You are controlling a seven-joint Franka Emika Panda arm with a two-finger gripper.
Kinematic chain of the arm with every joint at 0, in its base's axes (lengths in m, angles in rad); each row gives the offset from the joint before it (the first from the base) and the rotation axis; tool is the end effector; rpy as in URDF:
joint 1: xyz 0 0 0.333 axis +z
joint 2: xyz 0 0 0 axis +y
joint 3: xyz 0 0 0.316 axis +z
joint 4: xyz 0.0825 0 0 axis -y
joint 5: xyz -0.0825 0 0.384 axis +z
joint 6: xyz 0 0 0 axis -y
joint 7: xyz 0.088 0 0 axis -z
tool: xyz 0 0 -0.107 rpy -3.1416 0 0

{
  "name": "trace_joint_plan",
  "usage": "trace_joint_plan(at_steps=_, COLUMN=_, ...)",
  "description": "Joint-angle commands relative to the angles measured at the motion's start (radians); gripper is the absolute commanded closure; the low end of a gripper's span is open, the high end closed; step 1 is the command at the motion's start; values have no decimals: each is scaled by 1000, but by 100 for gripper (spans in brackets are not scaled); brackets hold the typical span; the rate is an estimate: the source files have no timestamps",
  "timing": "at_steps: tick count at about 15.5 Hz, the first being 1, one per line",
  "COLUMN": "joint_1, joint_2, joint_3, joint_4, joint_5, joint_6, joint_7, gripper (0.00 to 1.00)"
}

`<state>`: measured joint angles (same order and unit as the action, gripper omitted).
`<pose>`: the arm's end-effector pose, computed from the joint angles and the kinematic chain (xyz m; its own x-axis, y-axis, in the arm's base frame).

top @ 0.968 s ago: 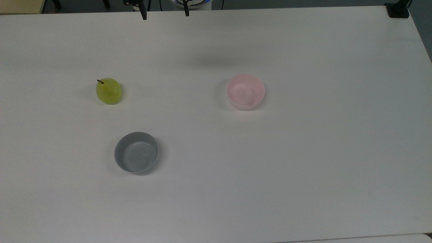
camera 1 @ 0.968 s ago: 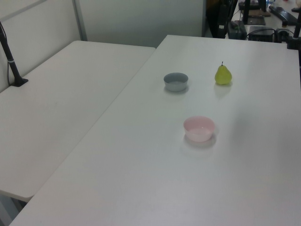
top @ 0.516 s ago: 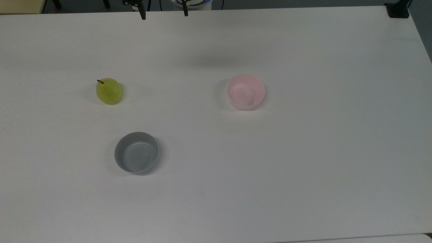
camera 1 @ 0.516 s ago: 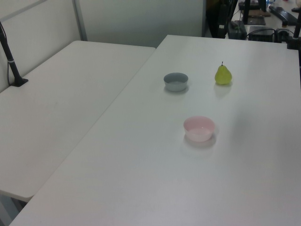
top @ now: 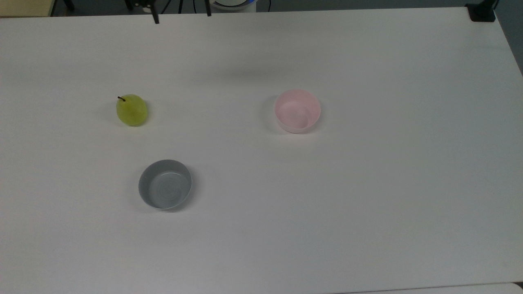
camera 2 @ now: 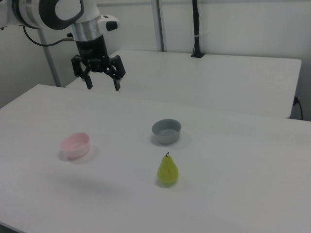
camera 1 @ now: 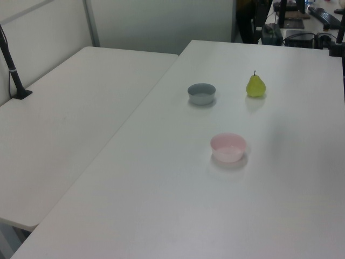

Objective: Place the pear in the bowl
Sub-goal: 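Move the open gripper over the yellow-green pear and lower it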

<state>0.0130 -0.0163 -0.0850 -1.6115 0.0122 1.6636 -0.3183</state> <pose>0.5570 -0.0394 0.6226 0.9676 0.2428 0.0691 0.2428 -0.9700 0.0085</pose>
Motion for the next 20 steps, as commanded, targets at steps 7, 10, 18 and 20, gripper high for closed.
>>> trace_joint_plan(at_steps=7, joint_1=-108, joint_2=-2, joint_3=-7, joint_4=5, joint_5=-141, joint_6=-7, joint_7=-156, gripper=0)
trace_joint_plan(at_steps=10, joint_1=-143, joint_2=12, joint_3=-21, joint_4=-5, joint_5=-163, joint_6=-2, joint_7=-218, gripper=0)
trace_joint_plan(at_steps=18, joint_1=-176, joint_2=19, joint_3=-107, joint_4=-220, joint_5=-46, joint_6=277, joint_7=-231, gripper=0)
trace_joint_plan(at_steps=20, joint_1=-176, joint_2=30, joint_3=-107, joint_4=-266, joint_5=-43, joint_6=323, joint_7=-226, gripper=0)
